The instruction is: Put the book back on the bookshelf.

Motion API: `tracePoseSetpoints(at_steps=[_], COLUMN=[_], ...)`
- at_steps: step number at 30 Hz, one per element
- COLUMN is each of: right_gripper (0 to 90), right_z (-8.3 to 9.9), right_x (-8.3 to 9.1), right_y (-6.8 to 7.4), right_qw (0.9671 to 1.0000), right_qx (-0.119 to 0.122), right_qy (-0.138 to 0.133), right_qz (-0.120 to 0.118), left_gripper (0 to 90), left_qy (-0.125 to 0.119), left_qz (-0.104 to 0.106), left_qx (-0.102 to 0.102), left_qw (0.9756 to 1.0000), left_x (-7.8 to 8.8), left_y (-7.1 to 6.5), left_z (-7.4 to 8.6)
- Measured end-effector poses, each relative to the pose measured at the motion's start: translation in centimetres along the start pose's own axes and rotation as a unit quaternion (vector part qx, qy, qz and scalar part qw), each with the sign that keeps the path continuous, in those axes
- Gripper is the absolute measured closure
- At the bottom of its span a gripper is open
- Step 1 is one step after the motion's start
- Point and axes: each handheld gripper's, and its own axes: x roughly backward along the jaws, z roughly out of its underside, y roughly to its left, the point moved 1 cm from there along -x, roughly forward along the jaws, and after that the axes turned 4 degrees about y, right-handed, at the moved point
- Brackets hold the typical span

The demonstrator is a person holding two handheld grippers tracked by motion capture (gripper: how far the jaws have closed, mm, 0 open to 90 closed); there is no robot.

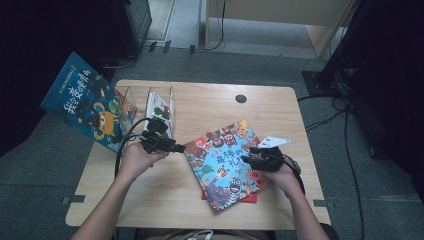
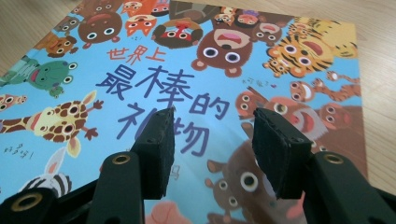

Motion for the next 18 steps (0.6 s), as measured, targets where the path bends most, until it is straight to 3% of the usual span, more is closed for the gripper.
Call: tracePoseSetpoints(at_steps=[18], right_gripper=[52.5], right_z=[2.4], right_x=[2.0], right_y=[-0.1], right_qw=[0.9995], right_qx=[-0.022], right_qy=[0.002], right_qz=[0.024], left_gripper=[43.7], left_qy=[0.003], left_qz=[-0.001], left_qx=[-0.034], left_qw=[0.9994], left_x=[-4.0], left_y=[0.2], left_z=[-0.8])
